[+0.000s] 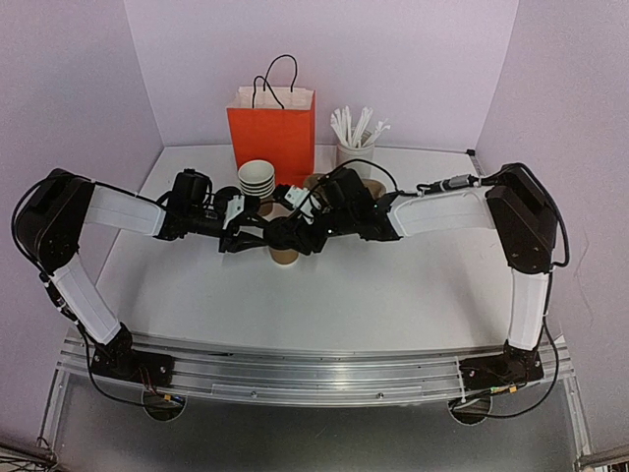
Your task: Pack the takeout coffee
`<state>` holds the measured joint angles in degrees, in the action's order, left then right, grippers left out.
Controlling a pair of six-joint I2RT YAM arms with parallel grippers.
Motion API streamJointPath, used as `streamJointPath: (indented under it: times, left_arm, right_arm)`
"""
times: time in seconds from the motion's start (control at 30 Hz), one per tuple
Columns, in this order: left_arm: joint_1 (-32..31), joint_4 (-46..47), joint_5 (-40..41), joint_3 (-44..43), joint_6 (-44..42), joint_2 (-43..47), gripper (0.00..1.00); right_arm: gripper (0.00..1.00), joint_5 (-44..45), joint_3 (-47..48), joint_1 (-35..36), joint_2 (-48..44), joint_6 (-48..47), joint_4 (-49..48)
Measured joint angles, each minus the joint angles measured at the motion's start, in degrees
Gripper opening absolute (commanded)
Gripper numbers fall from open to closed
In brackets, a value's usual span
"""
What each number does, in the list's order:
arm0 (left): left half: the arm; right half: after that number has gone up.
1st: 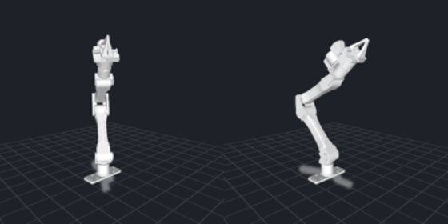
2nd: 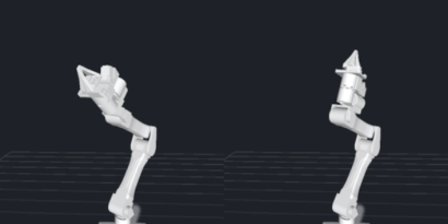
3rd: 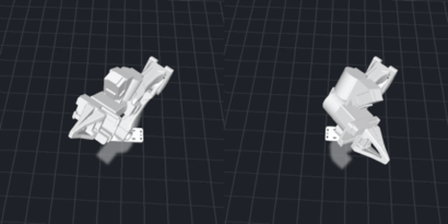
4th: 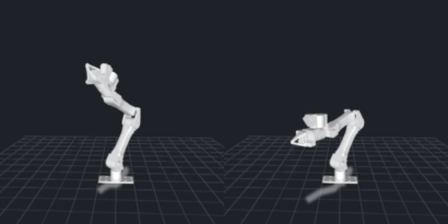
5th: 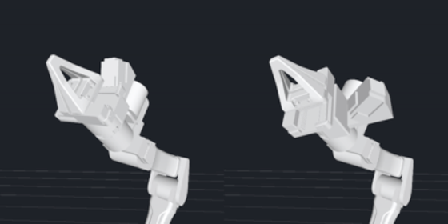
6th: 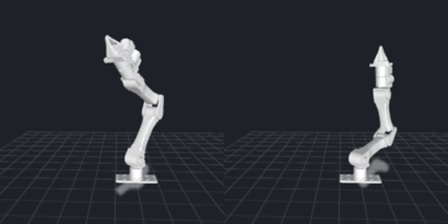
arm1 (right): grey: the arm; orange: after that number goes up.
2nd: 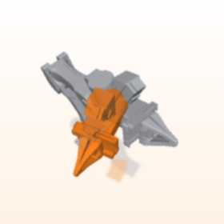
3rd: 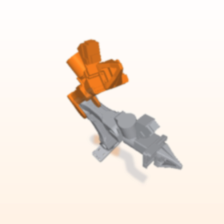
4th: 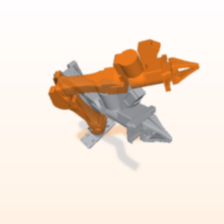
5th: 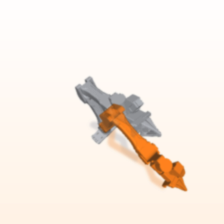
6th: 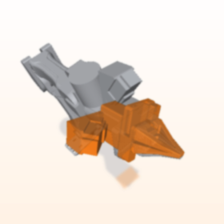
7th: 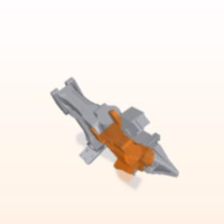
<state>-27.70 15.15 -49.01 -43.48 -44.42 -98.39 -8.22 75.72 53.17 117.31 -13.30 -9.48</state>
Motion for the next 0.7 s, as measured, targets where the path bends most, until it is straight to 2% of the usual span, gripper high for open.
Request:
streamJointPath:
  times: [0.1, 0.27, 0.5, 0.7]
  left_arm:
    - [-0.08, 0.4, 0.41, 0.04, 0.2, 0.03, 0.51]
    - [-1.4, -0.88, 3.48, -0.76, 1.31, 1.1, 0.65]
    - [-2.08, -10.24, 4.42, -5.06, 2.47, 1.82, 0.75]
    - [-1.63, -17.82, 4.06, -6.01, 2.38, 3.94, 0.94]
  right_arm:
    - [0.64, 1.08, 0.01, 0.19, -0.03, 0.46, 0.16]
    - [0.67, 3.12, 1.26, 0.63, -0.75, 0.19, 2.44]
    - [0.69, 6.54, 3.27, 1.53, -1.02, -0.89, 6.04]
    - [0.73, 8.45, 5.45, 2.02, -1.02, -2.22, 9.68]
